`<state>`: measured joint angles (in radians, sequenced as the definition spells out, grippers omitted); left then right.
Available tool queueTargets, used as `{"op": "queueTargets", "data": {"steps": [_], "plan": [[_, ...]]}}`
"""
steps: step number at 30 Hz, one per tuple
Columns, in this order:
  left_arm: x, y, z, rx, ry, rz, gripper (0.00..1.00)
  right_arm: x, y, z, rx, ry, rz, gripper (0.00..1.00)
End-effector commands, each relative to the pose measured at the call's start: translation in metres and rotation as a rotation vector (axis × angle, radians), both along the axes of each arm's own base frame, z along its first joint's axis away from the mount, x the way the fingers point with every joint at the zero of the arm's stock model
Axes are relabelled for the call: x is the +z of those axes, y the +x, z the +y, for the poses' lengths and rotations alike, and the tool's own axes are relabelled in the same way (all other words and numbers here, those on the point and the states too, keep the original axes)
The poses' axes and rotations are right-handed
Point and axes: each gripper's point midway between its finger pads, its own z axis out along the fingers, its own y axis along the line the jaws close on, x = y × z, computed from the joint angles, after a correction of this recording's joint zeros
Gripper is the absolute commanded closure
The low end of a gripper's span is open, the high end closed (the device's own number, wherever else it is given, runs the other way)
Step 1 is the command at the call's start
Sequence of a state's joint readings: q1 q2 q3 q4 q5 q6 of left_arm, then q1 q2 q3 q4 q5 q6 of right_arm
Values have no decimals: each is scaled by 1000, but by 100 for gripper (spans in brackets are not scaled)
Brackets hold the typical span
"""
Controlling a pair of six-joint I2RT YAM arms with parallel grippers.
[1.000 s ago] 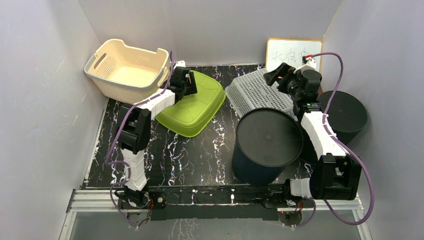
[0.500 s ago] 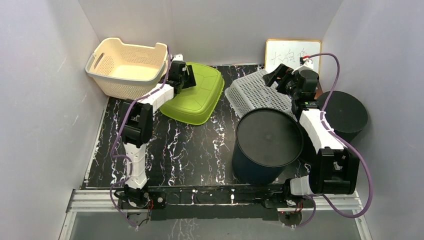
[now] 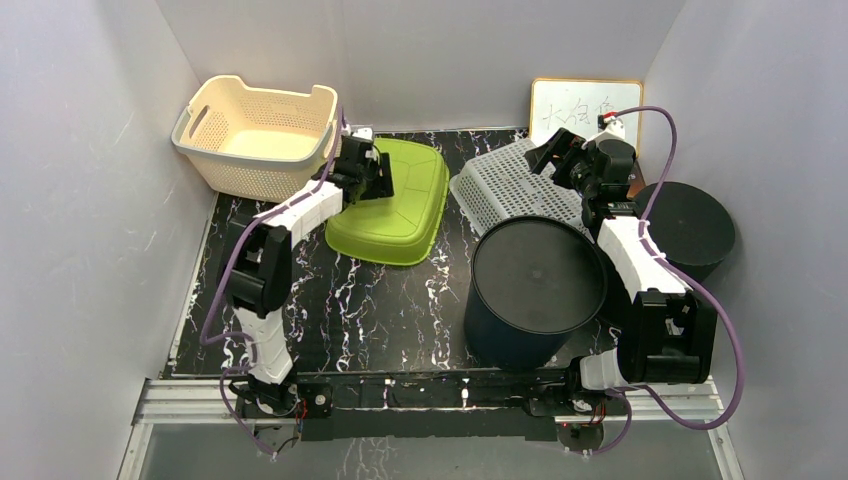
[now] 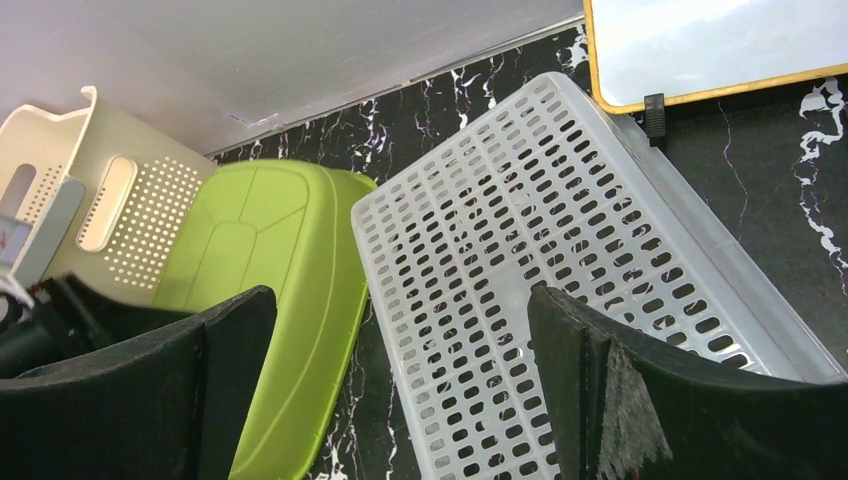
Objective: Turn the large container upside down
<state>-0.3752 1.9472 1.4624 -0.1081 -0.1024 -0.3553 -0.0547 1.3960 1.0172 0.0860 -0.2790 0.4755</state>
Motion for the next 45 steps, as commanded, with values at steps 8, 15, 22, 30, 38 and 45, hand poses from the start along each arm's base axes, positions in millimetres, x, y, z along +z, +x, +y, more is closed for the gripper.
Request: {"op": "queueTargets", "data": {"steps": [8, 15, 22, 30, 38, 45], "plan": [[-52, -71, -13, -86, 60, 189, 36, 25, 1, -1, -1, 5, -91, 2], [-60, -7, -34, -96, 104, 133, 36, 23, -1, -4, -14, -6, -85, 2], [-52, 62, -51, -86, 135, 69, 35, 19, 2, -5, -17, -14, -78, 2], [-31, 66, -75, -196, 33, -37, 32, 11, 5, -5, -17, -18, -64, 2], [47, 52, -60, -242, 93, -235, 2, 12, 5, -4, -9, -17, -69, 2], [131, 35, -35, -271, 203, -386, 2, 20, 3, -2, -3, -6, -80, 2]]}}
